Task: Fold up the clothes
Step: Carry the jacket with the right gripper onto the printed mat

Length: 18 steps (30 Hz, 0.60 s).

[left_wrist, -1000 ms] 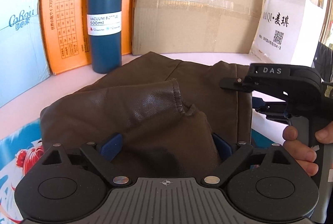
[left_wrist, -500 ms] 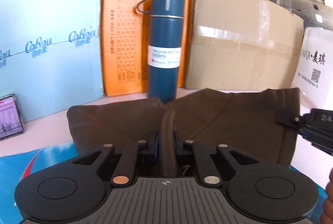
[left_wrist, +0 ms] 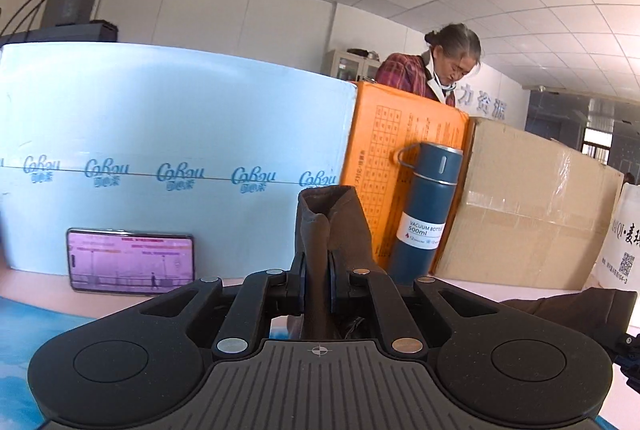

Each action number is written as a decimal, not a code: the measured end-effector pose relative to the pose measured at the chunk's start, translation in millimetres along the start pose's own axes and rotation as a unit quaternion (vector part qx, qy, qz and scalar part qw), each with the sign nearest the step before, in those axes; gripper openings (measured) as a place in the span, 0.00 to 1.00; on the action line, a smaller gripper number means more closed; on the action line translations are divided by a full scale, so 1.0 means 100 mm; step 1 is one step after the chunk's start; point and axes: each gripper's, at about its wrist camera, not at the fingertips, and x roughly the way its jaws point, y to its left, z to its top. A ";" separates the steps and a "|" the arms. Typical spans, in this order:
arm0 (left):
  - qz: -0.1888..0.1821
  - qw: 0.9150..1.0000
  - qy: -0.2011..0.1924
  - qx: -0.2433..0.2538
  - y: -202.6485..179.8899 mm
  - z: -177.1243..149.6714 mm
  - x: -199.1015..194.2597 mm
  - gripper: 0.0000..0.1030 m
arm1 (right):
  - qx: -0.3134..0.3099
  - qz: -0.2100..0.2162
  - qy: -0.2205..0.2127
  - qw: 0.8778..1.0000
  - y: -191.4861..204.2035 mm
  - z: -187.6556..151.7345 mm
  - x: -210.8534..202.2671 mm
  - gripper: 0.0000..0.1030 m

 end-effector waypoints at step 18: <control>0.025 0.999 0.023 -0.019 0.82 -0.67 -1.58 0.06 | -0.025 0.084 0.039 0.995 0.16 -0.32 -1.01 0.10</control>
